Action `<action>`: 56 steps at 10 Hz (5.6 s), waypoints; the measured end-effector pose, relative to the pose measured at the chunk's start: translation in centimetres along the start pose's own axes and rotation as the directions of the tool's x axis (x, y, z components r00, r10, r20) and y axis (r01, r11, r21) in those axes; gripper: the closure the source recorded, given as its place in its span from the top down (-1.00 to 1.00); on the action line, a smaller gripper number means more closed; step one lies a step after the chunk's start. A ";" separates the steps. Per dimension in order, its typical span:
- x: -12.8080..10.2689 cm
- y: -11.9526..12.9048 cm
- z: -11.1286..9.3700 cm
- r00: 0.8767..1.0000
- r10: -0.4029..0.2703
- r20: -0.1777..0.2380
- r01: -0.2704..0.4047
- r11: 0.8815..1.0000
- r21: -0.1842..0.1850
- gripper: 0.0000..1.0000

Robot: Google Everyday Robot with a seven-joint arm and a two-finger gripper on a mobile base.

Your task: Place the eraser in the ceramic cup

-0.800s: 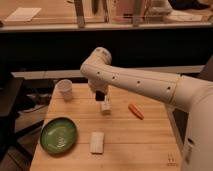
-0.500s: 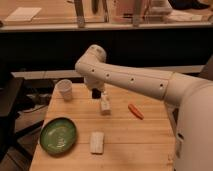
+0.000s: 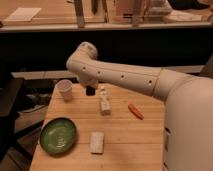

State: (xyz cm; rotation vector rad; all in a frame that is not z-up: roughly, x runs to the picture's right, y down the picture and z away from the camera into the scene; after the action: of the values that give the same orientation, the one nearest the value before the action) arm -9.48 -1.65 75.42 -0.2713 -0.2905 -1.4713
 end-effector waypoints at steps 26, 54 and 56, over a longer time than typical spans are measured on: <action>2.1 -8.9 1.9 0.999 -0.053 -0.005 0.054 0.997 0.059 -0.95; -0.1 -12.9 5.1 0.994 -0.090 0.054 0.085 0.992 0.088 -0.94; -0.2 -12.9 5.2 0.994 -0.093 0.055 0.088 0.992 0.090 -0.78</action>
State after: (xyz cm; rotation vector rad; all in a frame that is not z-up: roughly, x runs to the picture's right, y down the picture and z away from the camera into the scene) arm -22.54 -0.68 80.29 -0.2337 -0.4188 -1.5371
